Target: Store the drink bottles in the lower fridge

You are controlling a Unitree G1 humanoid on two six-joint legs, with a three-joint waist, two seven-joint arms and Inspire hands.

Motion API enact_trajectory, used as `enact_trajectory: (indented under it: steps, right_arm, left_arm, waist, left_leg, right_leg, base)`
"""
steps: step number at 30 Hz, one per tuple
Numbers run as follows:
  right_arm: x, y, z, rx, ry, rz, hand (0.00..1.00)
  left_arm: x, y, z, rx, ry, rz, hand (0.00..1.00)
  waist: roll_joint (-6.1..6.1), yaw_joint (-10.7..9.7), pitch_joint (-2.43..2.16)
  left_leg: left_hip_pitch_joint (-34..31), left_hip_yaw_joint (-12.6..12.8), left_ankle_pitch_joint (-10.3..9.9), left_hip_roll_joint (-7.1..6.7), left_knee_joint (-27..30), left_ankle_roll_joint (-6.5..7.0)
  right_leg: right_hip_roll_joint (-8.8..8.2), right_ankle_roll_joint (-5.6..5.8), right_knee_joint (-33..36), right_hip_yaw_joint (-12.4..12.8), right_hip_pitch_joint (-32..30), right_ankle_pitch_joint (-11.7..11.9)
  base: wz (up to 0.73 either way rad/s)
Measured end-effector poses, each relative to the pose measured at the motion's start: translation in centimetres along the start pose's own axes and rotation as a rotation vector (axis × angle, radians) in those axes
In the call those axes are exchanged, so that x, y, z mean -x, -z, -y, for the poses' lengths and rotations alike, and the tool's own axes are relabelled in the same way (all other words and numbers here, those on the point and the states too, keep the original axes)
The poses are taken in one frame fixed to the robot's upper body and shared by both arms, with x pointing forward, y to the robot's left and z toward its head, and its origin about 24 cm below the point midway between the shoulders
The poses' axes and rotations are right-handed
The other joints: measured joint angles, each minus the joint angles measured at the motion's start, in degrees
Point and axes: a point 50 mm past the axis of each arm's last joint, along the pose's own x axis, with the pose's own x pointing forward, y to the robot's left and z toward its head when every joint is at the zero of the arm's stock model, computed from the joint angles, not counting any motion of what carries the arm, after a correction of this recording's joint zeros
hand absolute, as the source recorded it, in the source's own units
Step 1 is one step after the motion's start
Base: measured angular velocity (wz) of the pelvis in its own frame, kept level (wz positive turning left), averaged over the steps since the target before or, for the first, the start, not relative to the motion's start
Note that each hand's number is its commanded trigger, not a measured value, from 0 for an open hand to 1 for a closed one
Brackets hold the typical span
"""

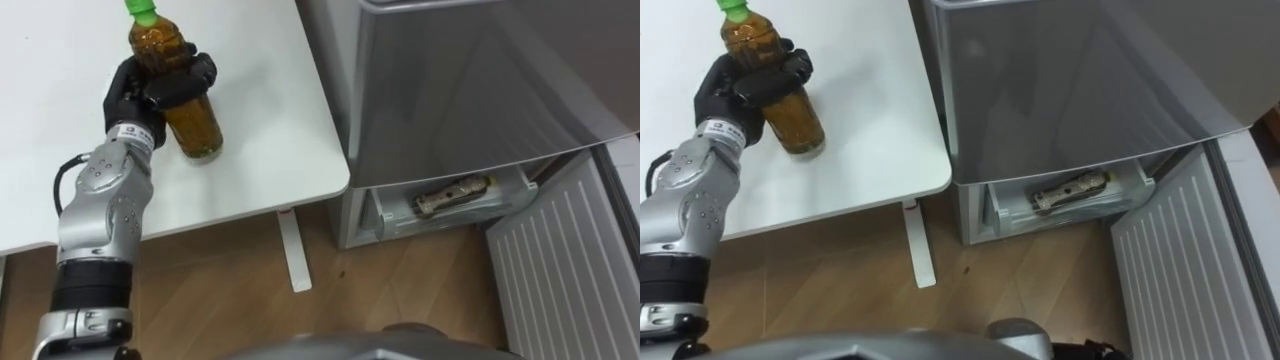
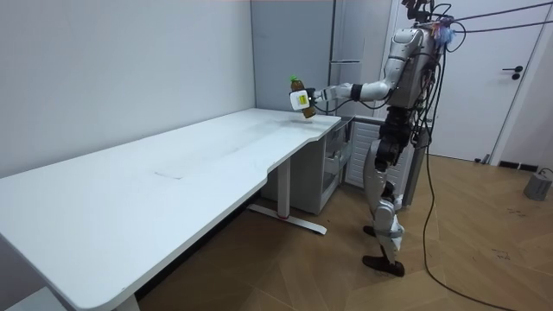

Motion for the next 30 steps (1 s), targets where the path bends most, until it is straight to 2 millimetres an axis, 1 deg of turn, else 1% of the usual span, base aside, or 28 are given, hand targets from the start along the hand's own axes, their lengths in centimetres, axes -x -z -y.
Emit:
enact_trajectory:
  steps: [5, 8, 9, 10, 11, 13, 14, 15, 16, 18, 19, 20, 21, 23, 24, 26, 28, 30]
  right_arm:
    - [-0.1, -0.8, -0.5, 0.02, -0.031, 0.024, 0.0]
    - [-0.2, -1.5, -0.9, 0.09, -0.034, 0.036, 0.0]
    - [-0.2, -1.8, -1.1, 0.114, -0.04, 0.039, 0.0]
    - [-0.2, -2.1, -1.3, 0.131, -0.046, 0.046, 0.0]
    - [-0.2, -2.2, -1.4, 0.133, -0.051, 0.051, 0.0]
    - [-0.2, -2.6, -1.8, 0.141, -0.071, 0.069, 0.0]
    - [-0.2, -2.6, -1.9, 0.139, -0.075, 0.069, 0.0]
    - [-0.3, -2.6, -2.2, 0.139, -0.083, 0.069, 0.0]
    - [-0.3, -2.5, -2.4, 0.141, -0.09, 0.066, 0.0]
    - [-0.3, -2.6, -2.8, 0.154, -0.102, 0.073, 0.0]
    - [-0.3, -2.7, -3.1, 0.157, -0.11, 0.08, 0.0]
    - [-0.3, -2.8, -3.3, 0.162, -0.115, 0.084, 0.0]
    - [-0.3, -2.9, -3.7, 0.185, -0.126, 0.09, 0.0]
    - [-0.3, -3.4, -4.4, 0.219, -0.146, 0.111, 0.0]
    - [-0.2, -3.8, -4.9, 0.248, -0.164, 0.13, 0.0]
    - [0.0, -4.6, -5.6, 0.285, -0.19, 0.165, 0.0]
    - [0.3, -5.9, -6.8, 0.345, -0.223, 0.226, 0.0]
    - [0.7, -6.7, -7.8, 0.386, -0.256, 0.271, 0.0]
  left_arm:
    - [0.3, -1.5, 1.5, -0.013, 0.081, 0.066, 1.0]
    - [0.9, -2.1, 2.0, -0.02, 0.133, 0.099, 1.0]
    - [1.2, -2.2, 2.3, -0.026, 0.155, 0.111, 1.0]
    - [1.5, -2.2, 2.7, -0.028, 0.185, 0.117, 1.0]
    - [1.6, -2.2, 2.9, -0.028, 0.2, 0.119, 1.0]
    - [2.3, -2.0, 3.6, -0.024, 0.245, 0.123, 1.0]
    - [2.5, -2.0, 3.9, -0.019, 0.256, 0.123, 1.0]
    - [2.8, -1.8, 4.4, 0.004, 0.285, 0.123, 1.0]
    - [3.0, -1.9, 4.9, 0.011, 0.31, 0.129, 1.0]
    - [3.6, -2.0, 5.3, 0.013, 0.333, 0.143, 1.0]
    - [3.8, -2.0, 5.4, 0.029, 0.347, 0.143, 1.0]
    - [3.8, -1.9, 5.5, 0.035, 0.352, 0.14, 1.0]
    - [3.9, -1.7, 5.6, 0.05, 0.36, 0.131, 1.0]
    - [4.1, -1.3, 5.7, 0.075, 0.372, 0.113, 1.0]
    - [4.2, -1.0, 5.9, 0.075, 0.38, 0.102, 1.0]
    - [4.5, -0.3, 6.0, 0.074, 0.387, 0.078, 1.0]
    - [5.0, 0.7, 6.0, 0.074, 0.391, 0.04, 1.0]
    - [5.5, 1.5, 6.2, 0.074, 0.403, 0.007, 1.0]
  waist:
    - [-0.14, 0.4, 0.06]
    - [-0.44, 0.4, 0.25]
    - [-0.71, 0.4, 0.4]
    - [-0.99, 0.7, 0.49]
    - [-1.13, 0.9, 0.48]
    - [-1.71, 1.8, 0.27]
    - [-1.9, 1.9, 0.15]
    - [-2.19, 2.8, -0.09]
    - [-2.48, 3.2, -0.31]
    - [-2.64, 3.5, -0.43]
    - [-2.54, 3.7, -0.42]
    - [-2.46, 3.9, -0.41]
    - [-2.27, 4.5, -0.49]
    - [-2.09, 4.7, -0.61]
    - [-2.09, 4.8, -0.6]
    - [-2.1, 5.2, -0.6]
    - [-2.22, 5.7, -0.46]
    - [-2.36, 6.0, -0.2]
  left_leg:
    - [-0.1, -0.1, 0.0, 0.0, -0.2, -0.01]
    - [-0.1, 0.0, 0.0, 0.01, -0.2, -0.02]
    - [-0.2, -0.1, 0.0, 0.01, -0.2, -0.02]
    - [-0.3, 0.0, 0.0, 0.01, -0.2, -0.02]
    - [-0.3, 0.0, 0.0, 0.01, -0.2, -0.02]
    - [-0.3, -0.1, 0.0, -0.01, -0.2, -0.02]
    - [-0.3, -0.1, 0.0, -0.01, -0.2, -0.02]
    - [-0.4, -0.1, 0.0, 0.0, -0.1, -0.02]
    - [-0.6, -0.1, 0.0, 0.04, 0.0, -0.02]
    - [-0.7, -0.1, 0.0, 0.1, 0.0, -0.02]
    - [-0.6, -0.1, 0.0, 0.12, 0.0, -0.02]
    - [-0.4, -0.2, 0.0, 0.14, 0.0, -0.02]
    - [-0.2, -0.3, 0.0, 0.15, 0.0, -0.02]
    - [-0.3, -1.1, 0.0, 0.16, 0.0, -0.02]
    - [-0.5, -1.4, 0.0, 0.15, 0.0, -0.04]
    - [-0.4, -1.5, 0.1, 0.15, 0.1, -0.09]
    - [-0.3, -1.6, 0.1, 0.11, 0.1, -0.15]
    - [-0.2, -1.6, 0.1, 0.09, 0.1, -0.19]
  right_leg:
    - [-0.01, 0.03, -0.1, -0.1, -0.1, 0.0]
    - [0.0, 0.03, 0.0, 0.0, -0.3, 0.0]
    - [-0.01, 0.03, 0.0, 0.0, -0.3, 0.0]
    - [-0.01, 0.03, 0.0, 0.0, -0.3, 0.0]
    - [-0.01, 0.03, 0.0, 0.0, -0.3, 0.0]
    - [-0.03, 0.03, -0.2, -0.1, -0.4, 0.0]
    - [-0.04, 0.03, -0.3, -0.1, -0.4, 0.0]
    - [-0.07, 0.04, -0.6, -0.3, -0.3, 0.0]
    - [-0.09, 0.02, -1.0, -0.6, -0.2, 0.2]
    - [-0.15, 0.0, -1.1, -1.2, 0.1, 0.2]
    - [-0.13, -0.01, -1.1, -1.3, 0.3, 0.2]
    - [-0.12, -0.01, -1.1, -1.3, 0.5, 0.2]
    - [-0.13, -0.01, -1.1, -1.5, 0.7, 0.2]
    - [-0.17, -0.01, -1.1, -2.2, 0.8, 0.2]
    - [-0.23, -0.01, -1.0, -2.7, 0.8, 0.2]
    - [-0.23, -0.03, -1.0, -2.8, 0.9, 0.2]
    - [-0.24, -0.08, -1.0, -2.9, 1.1, 0.2]
    - [-0.25, -0.12, -1.1, -2.9, 1.5, 0.3]
  base:
    - [0.01]
    - [0.0]
    - [0.0]
    - [0.0]
    - [0.0]
    - [0.0]
    - [0.04]
    - [0.08]
    - [0.1]
    - [0.12]
    - [0.08]
    - [0.0]
    - [0.04]
    - [0.1]
    - [0.13]
    - [0.06]
    - [0.0]
    - [0.04]
